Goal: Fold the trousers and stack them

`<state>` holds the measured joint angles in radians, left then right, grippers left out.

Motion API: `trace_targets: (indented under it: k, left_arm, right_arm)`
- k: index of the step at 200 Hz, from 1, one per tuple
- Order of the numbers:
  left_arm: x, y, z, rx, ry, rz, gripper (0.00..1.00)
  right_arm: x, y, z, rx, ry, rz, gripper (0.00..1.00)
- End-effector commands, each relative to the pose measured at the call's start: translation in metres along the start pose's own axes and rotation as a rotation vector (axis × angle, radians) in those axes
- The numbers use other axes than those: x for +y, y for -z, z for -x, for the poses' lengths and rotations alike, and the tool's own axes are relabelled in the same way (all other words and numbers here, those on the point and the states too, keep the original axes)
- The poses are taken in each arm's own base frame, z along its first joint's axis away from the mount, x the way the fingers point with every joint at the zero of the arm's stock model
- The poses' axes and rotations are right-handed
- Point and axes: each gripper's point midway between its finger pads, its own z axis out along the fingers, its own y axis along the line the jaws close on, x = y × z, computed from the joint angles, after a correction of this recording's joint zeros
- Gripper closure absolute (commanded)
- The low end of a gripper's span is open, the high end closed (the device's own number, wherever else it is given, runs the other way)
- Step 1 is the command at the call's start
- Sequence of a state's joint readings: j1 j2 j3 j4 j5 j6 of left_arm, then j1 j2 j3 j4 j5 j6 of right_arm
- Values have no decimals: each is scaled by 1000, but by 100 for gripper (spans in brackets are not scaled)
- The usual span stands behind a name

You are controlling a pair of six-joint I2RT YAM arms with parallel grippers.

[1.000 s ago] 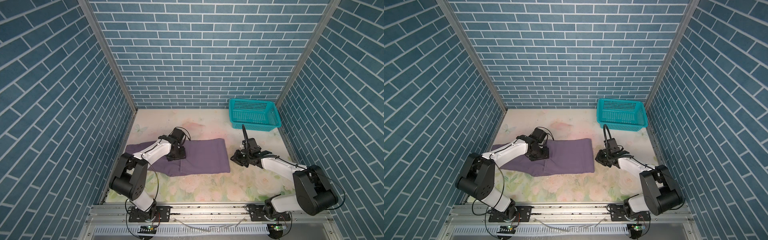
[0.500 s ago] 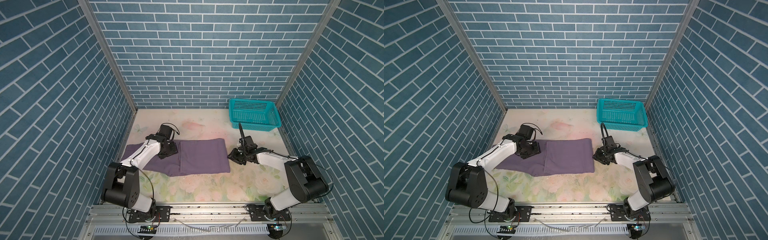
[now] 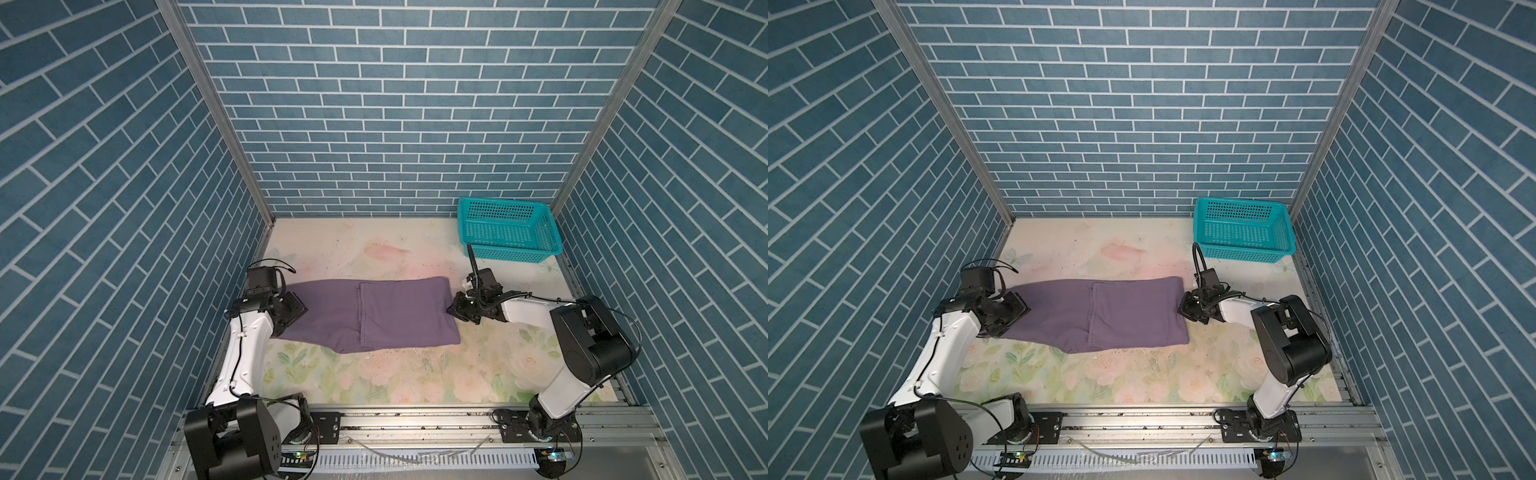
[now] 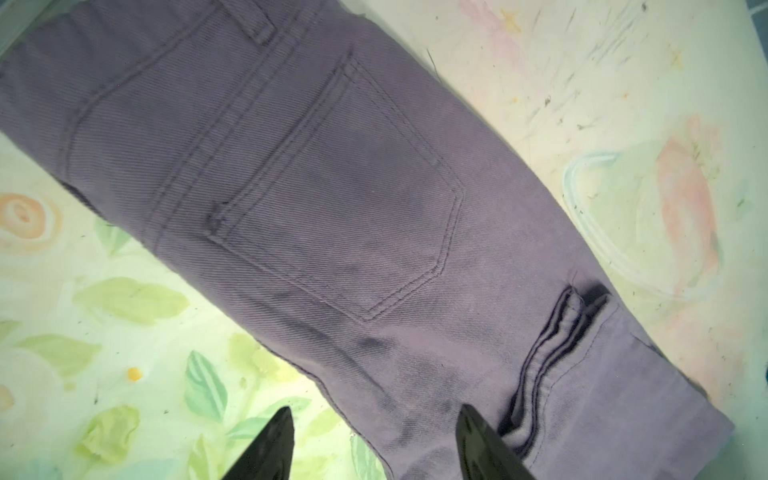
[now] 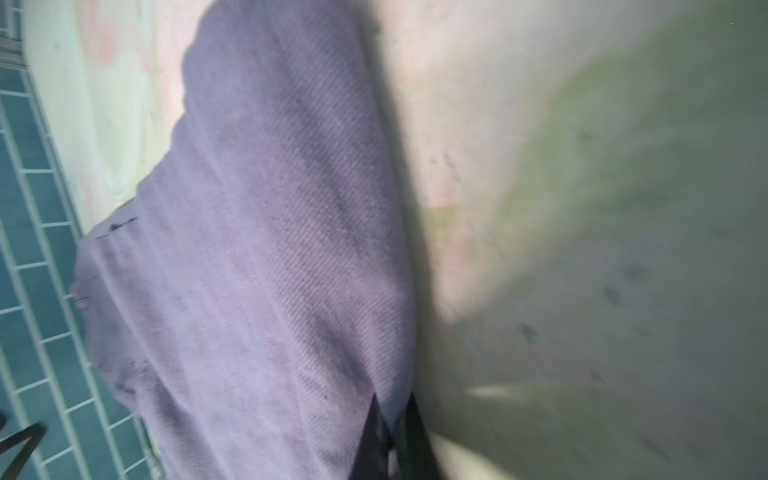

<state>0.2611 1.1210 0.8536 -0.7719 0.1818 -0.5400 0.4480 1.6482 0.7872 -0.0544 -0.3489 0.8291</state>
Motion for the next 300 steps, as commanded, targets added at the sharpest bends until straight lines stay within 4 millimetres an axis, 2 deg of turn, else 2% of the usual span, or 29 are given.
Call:
trace_targets:
  k: [1,38,55,73,92,137,174,195,230,271,300]
  left_arm:
    - [7,2,-8,35,2,-16,36]
    - [1,4,-5,37,0,-50,37]
    - [2,3,-6,33,5,-52,37]
    - [0,-4,-11,52,18,-75,37]
    - [-5,-13,-19,86,42,-121,38]
    - [-17,-22,-35,110,31,-184,42]
    - [-31,-32,-47,151,-22,-199,42]
    - [-40,-40,-56,184,-56,-199,42]
    - [-54,-43,-64,208,-106,-200,44]
    - [-57,-40,-61,204,-117,-197,46]
    - [-51,-40,-64,208,-130,-176,46]
  right_arm:
    - [-13,50,25,-111,23,-136,100]
    - [-67,160,52,-312,-77,-343,100]
    - [-81,211,62,-424,-104,-413,100]
    - [-80,254,71,-518,-70,-478,100]
    - [-64,271,82,-548,-42,-464,100]
    - [-16,258,110,-541,-37,-288,100]
    - [50,235,117,-509,93,-224,100]
    - [81,219,113,-479,145,-183,100]
    - [117,184,102,-411,196,-130,100]
    - [153,137,82,-319,260,-95,100]
    - [178,108,69,-263,301,-62,100]
